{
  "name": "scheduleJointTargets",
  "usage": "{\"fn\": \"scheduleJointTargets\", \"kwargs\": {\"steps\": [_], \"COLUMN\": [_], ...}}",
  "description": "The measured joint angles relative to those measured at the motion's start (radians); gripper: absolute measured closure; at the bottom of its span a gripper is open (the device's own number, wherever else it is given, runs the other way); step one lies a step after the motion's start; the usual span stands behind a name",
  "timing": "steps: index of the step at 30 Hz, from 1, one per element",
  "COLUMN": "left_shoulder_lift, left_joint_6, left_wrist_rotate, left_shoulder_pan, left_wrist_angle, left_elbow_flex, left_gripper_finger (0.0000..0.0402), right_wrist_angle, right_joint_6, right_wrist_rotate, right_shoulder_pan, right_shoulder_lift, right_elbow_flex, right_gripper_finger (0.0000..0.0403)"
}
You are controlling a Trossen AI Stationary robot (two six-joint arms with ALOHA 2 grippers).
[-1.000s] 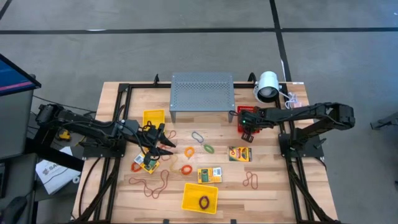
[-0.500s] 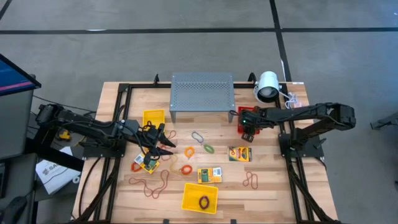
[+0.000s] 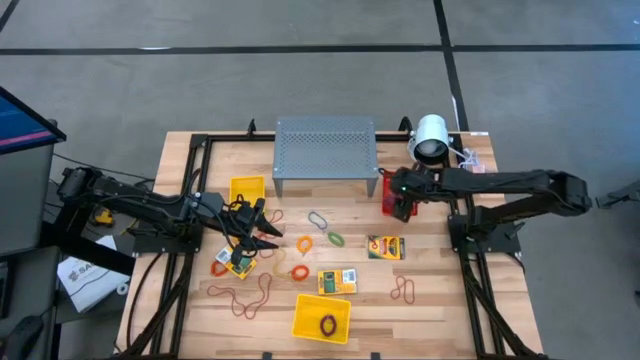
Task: Pick & Place Office Desk Supplies
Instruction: Put the blue rubber band into the red bin, then put the yellow spiral keychain into the bottom yellow bin
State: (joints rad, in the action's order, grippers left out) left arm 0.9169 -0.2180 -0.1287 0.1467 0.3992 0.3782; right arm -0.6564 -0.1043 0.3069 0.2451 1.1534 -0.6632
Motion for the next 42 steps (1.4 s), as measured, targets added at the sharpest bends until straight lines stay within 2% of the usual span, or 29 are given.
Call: {"fn": "scheduleJointTargets", "kwargs": {"steps": [6, 12, 18, 23, 30, 37, 42], "left_shoulder_lift": [0.000, 0.000, 0.000, 0.000, 0.000, 0.000, 0.000], "left_joint_6": [0.001, 0.015, 0.061, 0.068, 0.086, 0.058, 0.023], "left_wrist_rotate": [0.000, 0.000, 0.001, 0.001, 0.001, 0.014, 0.029], "left_shoulder_pan": [0.000, 0.000, 0.000, -0.003, -0.009, -0.013, -0.013], "left_wrist_angle": [-0.001, -0.002, 0.000, 0.000, 0.004, 0.001, 0.001], "left_elbow_flex": [0.000, 0.000, 0.000, 0.000, 0.000, 0.000, 0.000], "left_gripper_finger": [0.0247, 0.0247, 0.0247, 0.0247, 0.0247, 0.0247, 0.0247], "right_wrist_angle": [-0.013, 0.024, 0.166, 0.306, 0.456, 0.560, 0.701], "right_joint_6": [-0.015, -0.019, -0.027, -0.023, -0.006, -0.016, 0.001], "right_wrist_rotate": [0.005, -0.018, -0.048, -0.102, -0.124, -0.125, -0.125], "right_shoulder_pan": [-0.012, -0.089, -0.184, -0.264, -0.393, -0.473, -0.510], "right_shoulder_lift": [-0.056, -0.174, -0.293, -0.318, -0.233, -0.034, 0.106], "right_elbow_flex": [0.000, 0.000, 0.000, 0.000, -0.001, 0.000, 0.000], "right_gripper_finger": [0.0179, 0.0179, 0.0179, 0.0179, 0.0179, 0.0179, 0.0179]}}
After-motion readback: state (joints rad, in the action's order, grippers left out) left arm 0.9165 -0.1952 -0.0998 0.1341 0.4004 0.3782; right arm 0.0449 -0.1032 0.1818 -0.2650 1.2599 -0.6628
